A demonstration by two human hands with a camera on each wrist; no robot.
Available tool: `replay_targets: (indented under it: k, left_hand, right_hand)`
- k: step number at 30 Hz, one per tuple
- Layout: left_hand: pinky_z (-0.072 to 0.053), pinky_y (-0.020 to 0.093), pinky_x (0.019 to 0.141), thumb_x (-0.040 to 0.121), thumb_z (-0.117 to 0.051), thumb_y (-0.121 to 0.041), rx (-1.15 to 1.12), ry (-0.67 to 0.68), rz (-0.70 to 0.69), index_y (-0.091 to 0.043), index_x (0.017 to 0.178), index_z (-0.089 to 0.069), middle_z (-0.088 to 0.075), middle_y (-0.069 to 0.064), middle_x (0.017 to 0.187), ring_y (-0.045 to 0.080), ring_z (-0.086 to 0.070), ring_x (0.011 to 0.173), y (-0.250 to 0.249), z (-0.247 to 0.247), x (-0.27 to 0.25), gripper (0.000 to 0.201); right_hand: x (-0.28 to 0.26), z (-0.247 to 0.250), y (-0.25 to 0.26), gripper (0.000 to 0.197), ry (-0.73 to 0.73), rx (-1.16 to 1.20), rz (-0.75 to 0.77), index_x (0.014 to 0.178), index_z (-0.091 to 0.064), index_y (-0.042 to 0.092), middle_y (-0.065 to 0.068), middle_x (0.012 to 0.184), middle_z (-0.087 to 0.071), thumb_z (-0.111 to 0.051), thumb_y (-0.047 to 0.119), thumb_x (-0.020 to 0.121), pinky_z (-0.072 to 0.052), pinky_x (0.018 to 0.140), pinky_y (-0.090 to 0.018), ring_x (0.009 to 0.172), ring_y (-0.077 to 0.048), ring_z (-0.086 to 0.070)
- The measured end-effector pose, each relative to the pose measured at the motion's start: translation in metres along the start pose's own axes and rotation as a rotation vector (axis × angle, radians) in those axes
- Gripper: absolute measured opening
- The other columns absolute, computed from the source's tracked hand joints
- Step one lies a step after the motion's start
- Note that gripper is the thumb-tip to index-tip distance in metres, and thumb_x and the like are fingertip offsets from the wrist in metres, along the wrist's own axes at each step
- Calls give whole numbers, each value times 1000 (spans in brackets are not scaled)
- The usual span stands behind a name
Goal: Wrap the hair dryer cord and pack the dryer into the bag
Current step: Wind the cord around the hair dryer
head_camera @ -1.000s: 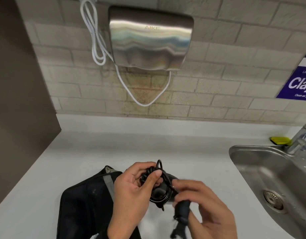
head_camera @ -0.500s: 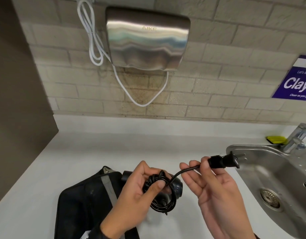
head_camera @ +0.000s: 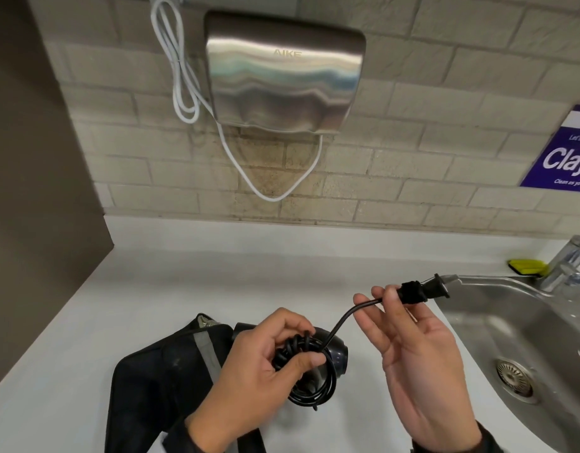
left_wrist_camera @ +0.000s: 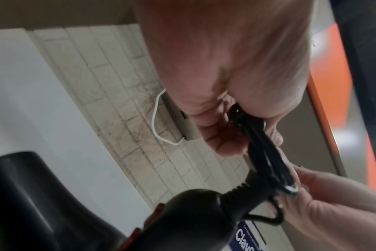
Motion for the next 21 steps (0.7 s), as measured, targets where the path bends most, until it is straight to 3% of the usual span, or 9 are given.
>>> replay_targets:
  k: [2,4,8,14,18,21]
  left_hand:
    - [-49,11,67,83,-74,-31,81,-28,-71,-25,95,-65,-74,-15,83,1,-68,72,-1,1,-2,16]
    - [-50,14,67,84,-68,-44,122,-46,-115,-30,95,-66,-73,-13,84,8,-69,75,0,1,-4,18]
    - [-50,15,67,86,-63,-49,120,-76,-174,-27,94,-66,-72,-9,82,13,-68,76,1,-1,-5,23]
    - [-51,14,68,86,-64,-49,82,-112,-213,-24,90,-66,-71,-7,80,14,-69,75,-1,1,-5,25]
    - [-49,10,66,83,-70,-37,61,-111,-214,-22,87,-68,-71,-10,77,9,-69,72,-2,3,-4,16]
    - [-50,11,64,82,-69,-31,69,-108,-224,-23,86,-68,-71,-9,76,10,-68,69,-2,1,-5,9]
  right_hand:
    - [2,3,1,16,-51,-81,110,101,-55,10,-10,93,-63,-61,4,88,-59,60,-25,71,-26,-74]
    - [3,7,0,36,-116,-153,211,116,-48,17,-11,104,-60,-61,-2,88,-59,59,-26,64,-27,-73]
    - [4,14,-11,69,-127,-294,325,135,-34,30,-9,113,-55,-62,-8,86,-60,58,-29,59,-20,-70]
    - [11,21,-27,37,11,-474,260,108,-52,18,-17,106,-58,-56,-12,88,-59,67,-34,63,-27,-69]
    - [16,28,-46,57,92,-618,224,109,-51,26,-14,104,-60,-56,-21,78,-53,69,-20,66,-15,-58]
    - [18,30,-55,51,68,-882,312,106,-47,31,-10,87,-61,-74,0,76,-47,58,-22,56,-12,-46]
Point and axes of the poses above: each hand's wrist, its own x-axis towards the middle knuckle, its own z-axis out of the back of the hand, y = z × x, the point moved 3 cm from there along x, towards the middle knuckle
